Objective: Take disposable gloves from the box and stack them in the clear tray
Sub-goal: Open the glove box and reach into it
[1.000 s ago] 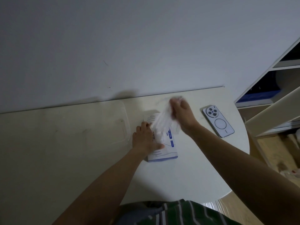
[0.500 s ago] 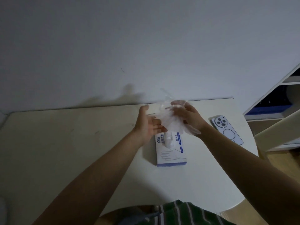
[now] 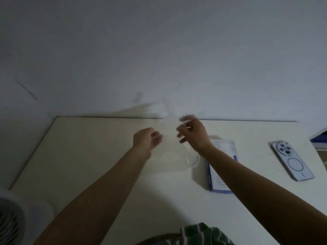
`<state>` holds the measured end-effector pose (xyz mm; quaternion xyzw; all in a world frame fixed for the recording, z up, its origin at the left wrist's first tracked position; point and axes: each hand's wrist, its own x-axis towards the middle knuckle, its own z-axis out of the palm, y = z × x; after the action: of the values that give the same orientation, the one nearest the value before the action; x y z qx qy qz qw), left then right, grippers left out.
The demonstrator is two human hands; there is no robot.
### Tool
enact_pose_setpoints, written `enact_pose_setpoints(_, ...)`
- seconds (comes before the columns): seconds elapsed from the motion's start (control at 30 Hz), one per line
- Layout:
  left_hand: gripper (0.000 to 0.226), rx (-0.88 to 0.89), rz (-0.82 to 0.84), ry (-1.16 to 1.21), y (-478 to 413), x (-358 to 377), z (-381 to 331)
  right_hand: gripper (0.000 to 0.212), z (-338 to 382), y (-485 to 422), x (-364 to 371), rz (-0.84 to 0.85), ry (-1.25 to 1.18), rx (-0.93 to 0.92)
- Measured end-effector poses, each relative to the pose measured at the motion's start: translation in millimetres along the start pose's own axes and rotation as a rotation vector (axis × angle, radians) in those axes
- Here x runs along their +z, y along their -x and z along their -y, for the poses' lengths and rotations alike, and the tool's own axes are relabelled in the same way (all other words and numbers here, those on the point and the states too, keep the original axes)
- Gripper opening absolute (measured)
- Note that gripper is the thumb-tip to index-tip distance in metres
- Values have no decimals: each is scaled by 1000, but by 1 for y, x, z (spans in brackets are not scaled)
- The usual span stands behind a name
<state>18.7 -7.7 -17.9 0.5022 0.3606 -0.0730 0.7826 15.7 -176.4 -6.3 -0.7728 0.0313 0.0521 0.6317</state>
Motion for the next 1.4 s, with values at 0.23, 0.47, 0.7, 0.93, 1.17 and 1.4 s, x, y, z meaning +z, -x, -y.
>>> enact_pose_setpoints(0.23,11,718,-179,-1031,-32,-47,8,39,-4,-7,19,-97,197,151)
enact_pose_setpoints(0.47,12,795,10,-1397,-42,-39,23,23,4,-12,43,-83,515,-421)
enact_pose_setpoints(0.7,35,575,92,-1725,-57,-49,38,43,-60,-20,61,589,1031,160)
enact_pose_setpoints(0.93,52,1014,71,-1910,-55,-44,42,85,-87,-29,70,518,1238,186)
enact_pose_setpoints(1.17,92,376,408,-1988,-76,-51,48,63,-79,-31,66,330,1159,23)
enact_pose_setpoints(1.4,127,411,371,-2137,-83,-54,62,49,-80,-38,77,527,886,182)
